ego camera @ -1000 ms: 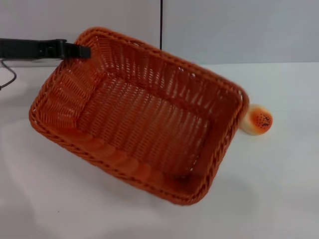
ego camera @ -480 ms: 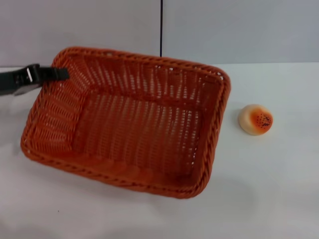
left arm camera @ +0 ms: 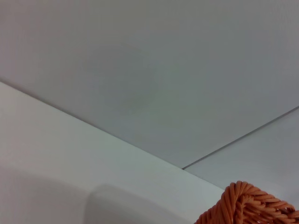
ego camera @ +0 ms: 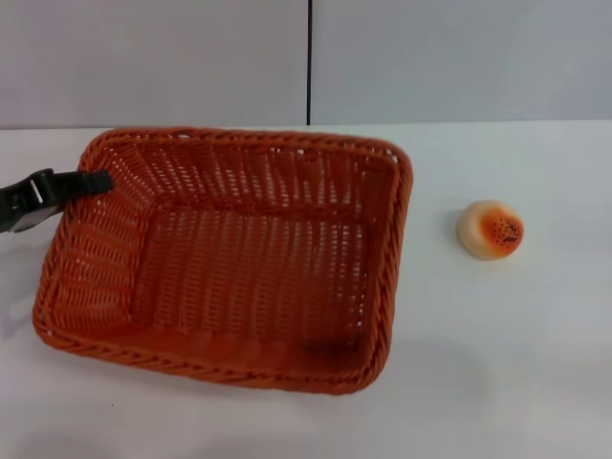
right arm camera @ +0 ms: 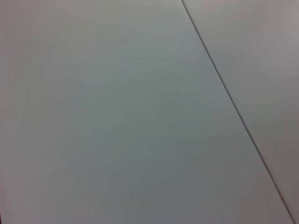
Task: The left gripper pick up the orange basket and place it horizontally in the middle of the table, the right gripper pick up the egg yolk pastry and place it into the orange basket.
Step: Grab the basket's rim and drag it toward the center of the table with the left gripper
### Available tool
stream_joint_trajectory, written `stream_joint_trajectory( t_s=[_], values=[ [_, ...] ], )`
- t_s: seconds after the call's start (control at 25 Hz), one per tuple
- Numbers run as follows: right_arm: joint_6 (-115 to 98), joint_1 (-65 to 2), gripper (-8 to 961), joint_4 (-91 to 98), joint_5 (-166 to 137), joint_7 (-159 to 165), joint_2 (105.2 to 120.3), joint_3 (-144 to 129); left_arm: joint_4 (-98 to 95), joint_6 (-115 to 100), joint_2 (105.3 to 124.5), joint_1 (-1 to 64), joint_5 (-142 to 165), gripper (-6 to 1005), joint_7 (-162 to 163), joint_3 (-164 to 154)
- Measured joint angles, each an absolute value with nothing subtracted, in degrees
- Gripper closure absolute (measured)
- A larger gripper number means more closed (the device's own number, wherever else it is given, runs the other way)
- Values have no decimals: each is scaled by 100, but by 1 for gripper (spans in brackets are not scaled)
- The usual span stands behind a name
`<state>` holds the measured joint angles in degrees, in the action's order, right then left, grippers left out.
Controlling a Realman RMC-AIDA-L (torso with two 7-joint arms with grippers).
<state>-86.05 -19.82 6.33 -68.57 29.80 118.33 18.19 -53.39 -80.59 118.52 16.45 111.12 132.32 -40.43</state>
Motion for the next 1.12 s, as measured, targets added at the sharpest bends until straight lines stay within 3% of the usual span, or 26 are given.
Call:
stream_joint_trajectory(
  t_s=[0.64,0.84,0.96,1.12],
  values=[
    [-8558,-2051,593,701,-6864,2971,11793,1820,-5299,-8354,11807,1514,10990,802,12934,-4043],
    [-8545,-2066,592,703,-6860,2970,11781,1819,-5348,-8531,11796,1468,10994,597,12953,-4041],
    [-8523,-2066,593,707,-6842,2970,11775,1819,-5350,-8607,11784,1455,11006,379,12992,-4038],
    [-8480,-2076,590,720,-6829,2970,11769,1820,-5353,-8725,11751,1427,11024,280,13044,-4003]
  ],
)
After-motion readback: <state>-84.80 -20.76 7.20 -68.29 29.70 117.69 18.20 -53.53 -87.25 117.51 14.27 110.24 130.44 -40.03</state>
